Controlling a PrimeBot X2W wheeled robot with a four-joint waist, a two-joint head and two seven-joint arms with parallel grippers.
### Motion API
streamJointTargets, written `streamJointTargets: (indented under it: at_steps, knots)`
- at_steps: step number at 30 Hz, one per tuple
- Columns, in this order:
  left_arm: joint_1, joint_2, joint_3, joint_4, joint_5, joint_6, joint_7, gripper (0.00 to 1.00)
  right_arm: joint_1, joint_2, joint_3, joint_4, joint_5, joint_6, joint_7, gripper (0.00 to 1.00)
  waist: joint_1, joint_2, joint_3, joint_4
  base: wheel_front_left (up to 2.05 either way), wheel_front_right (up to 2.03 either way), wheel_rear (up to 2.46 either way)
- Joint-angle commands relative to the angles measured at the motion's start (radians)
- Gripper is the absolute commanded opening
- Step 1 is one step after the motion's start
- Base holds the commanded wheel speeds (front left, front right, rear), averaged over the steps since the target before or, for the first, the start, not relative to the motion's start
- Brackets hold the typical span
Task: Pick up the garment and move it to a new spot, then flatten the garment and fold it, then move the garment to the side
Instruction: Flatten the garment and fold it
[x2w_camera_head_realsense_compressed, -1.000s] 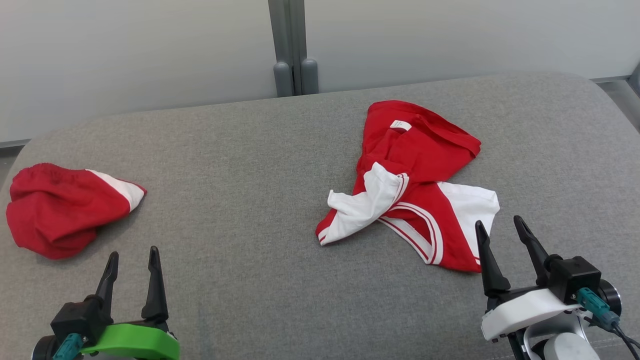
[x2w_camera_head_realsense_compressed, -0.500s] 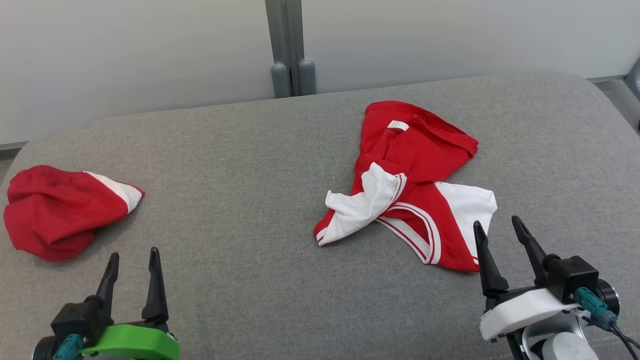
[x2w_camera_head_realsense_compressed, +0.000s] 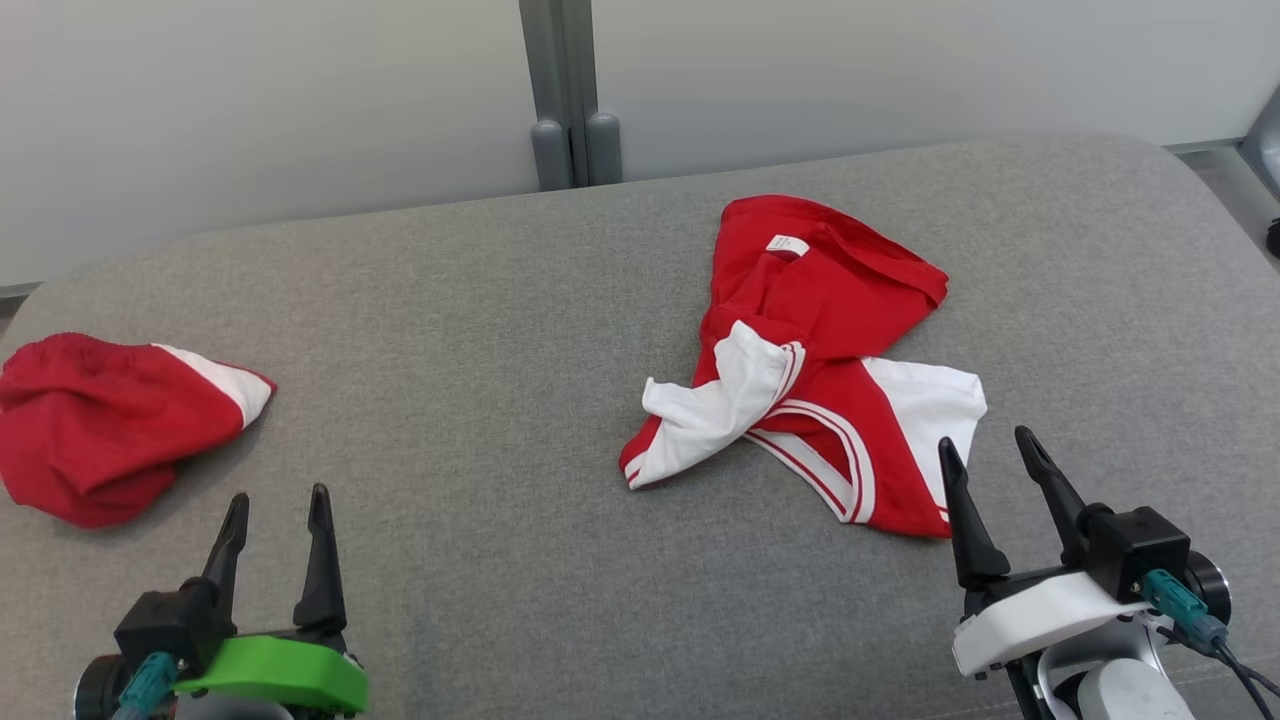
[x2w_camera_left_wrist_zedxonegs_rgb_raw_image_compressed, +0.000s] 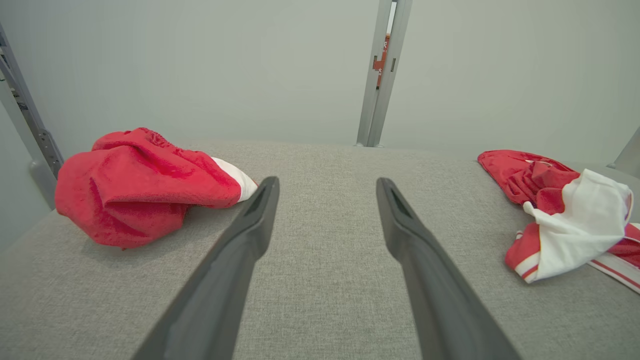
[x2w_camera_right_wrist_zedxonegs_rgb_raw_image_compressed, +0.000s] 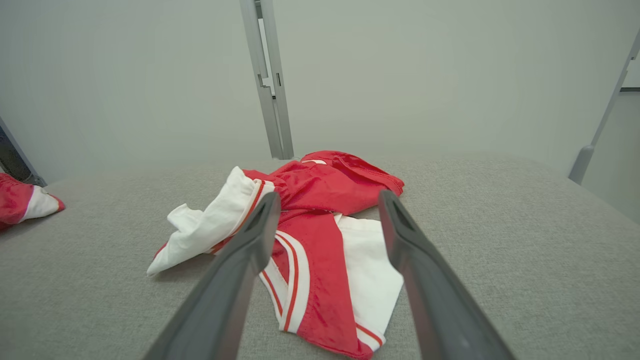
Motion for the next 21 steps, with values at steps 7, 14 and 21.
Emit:
streamJointTargets:
  at_steps: [7,14,21]
  knots:
    - [-0.144,0.008,-0.096,0.016,0.026,-0.01,0.016,1.0,-0.039,-0.005,0.004,-0.001,0.007,0.0,-0.01,1.0,0.0,0.0,0.071,-0.064,0.0,0.0,0.0]
    - [-0.281,0.001,-0.264,0.117,0.027,-0.015,0.026,1.0,-0.073,0.001,0.009,0.007,0.015,0.0,-0.023,1.0,0.0,0.0,0.152,-0.146,0.0,0.0,0.0]
    - [-0.363,0.007,-0.437,0.252,-0.025,-0.015,0.018,1.0,-0.103,0.007,0.003,0.019,0.019,0.0,-0.034,1.0,0.0,0.0,0.211,-0.208,0.0,0.0,0.0]
